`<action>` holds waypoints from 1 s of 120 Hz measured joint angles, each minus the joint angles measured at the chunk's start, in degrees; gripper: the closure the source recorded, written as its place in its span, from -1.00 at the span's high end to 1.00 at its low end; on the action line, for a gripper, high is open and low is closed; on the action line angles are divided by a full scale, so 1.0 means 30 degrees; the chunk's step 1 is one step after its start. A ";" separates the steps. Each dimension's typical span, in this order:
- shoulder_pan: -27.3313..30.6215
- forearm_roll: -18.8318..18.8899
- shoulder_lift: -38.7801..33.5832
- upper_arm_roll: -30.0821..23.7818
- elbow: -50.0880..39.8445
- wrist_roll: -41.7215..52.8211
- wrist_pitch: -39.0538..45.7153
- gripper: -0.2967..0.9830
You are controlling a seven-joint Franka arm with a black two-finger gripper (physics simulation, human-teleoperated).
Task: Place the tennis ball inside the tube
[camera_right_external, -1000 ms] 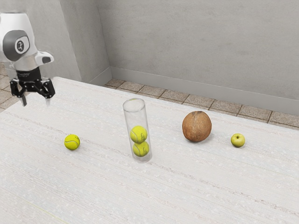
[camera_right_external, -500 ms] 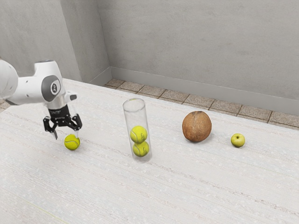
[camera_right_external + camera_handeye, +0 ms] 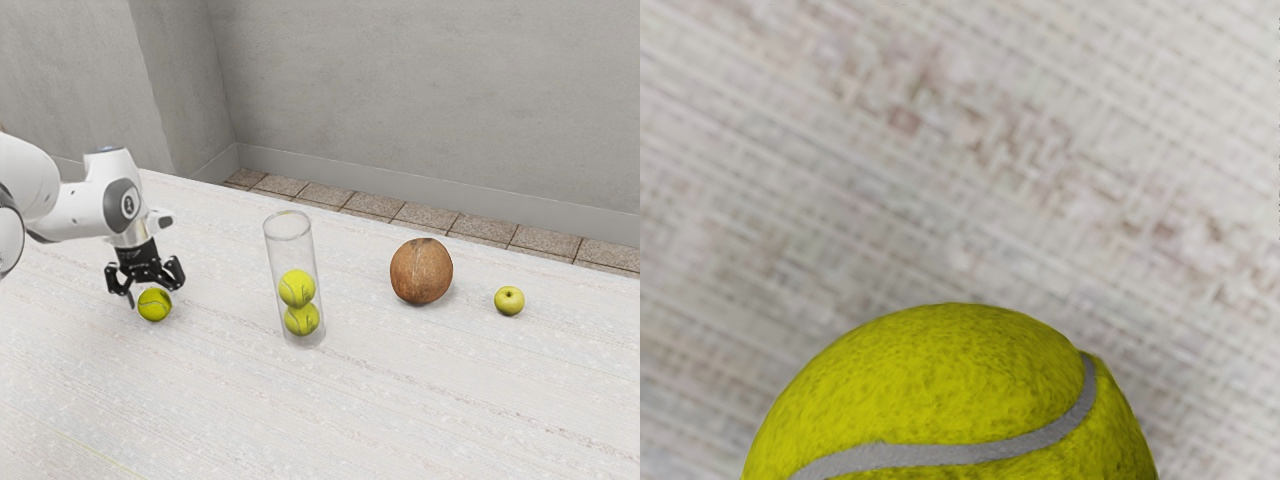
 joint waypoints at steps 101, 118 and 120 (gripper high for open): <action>-0.0845 0.0007 -0.3158 -0.0009 0.0145 -0.0108 -0.0986 -0.21; -0.2435 0.1517 -0.4921 -0.0118 0.2230 -0.1400 -0.3645 -0.26; -0.2619 0.1688 -0.5033 -0.0203 0.2558 -0.1565 -0.3950 -0.26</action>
